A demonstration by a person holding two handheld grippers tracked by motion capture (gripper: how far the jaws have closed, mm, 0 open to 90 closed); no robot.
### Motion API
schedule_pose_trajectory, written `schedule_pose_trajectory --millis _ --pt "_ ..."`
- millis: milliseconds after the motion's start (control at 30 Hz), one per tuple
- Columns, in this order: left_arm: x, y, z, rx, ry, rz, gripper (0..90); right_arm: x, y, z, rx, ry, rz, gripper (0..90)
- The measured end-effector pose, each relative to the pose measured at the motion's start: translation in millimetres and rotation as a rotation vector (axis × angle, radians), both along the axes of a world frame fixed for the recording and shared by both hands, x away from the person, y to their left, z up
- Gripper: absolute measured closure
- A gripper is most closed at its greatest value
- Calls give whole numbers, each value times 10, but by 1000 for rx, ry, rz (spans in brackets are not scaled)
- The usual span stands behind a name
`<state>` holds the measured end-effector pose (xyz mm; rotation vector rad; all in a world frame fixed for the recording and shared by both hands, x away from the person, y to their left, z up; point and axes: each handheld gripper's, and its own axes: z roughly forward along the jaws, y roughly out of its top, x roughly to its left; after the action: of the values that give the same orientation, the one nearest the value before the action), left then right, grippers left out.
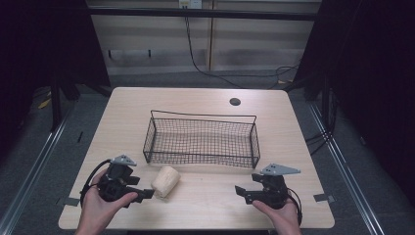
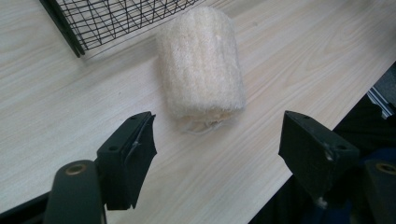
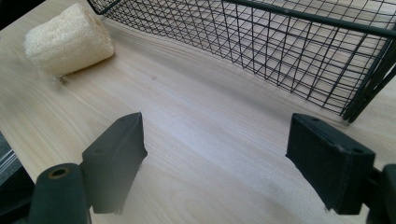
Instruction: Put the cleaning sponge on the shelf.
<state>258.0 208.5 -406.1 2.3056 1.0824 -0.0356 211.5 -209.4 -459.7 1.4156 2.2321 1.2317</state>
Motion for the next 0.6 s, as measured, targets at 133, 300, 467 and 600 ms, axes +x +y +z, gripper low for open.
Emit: schedule_pose_trajectory --millis 133,300,467,600 --pt "96 -89 23 48 31 -3 264 4 9 -4 -2 4 5 190" --pt "199 -151 74 63 56 17 237 10 21 -15 -2 11 13 189" --pt "306 -222 120 84 82 25 237 8 16 -16 6 15 10 190" --pt "360 -302 139 131 79 19 263 9 13 -18 5 17 9 191"
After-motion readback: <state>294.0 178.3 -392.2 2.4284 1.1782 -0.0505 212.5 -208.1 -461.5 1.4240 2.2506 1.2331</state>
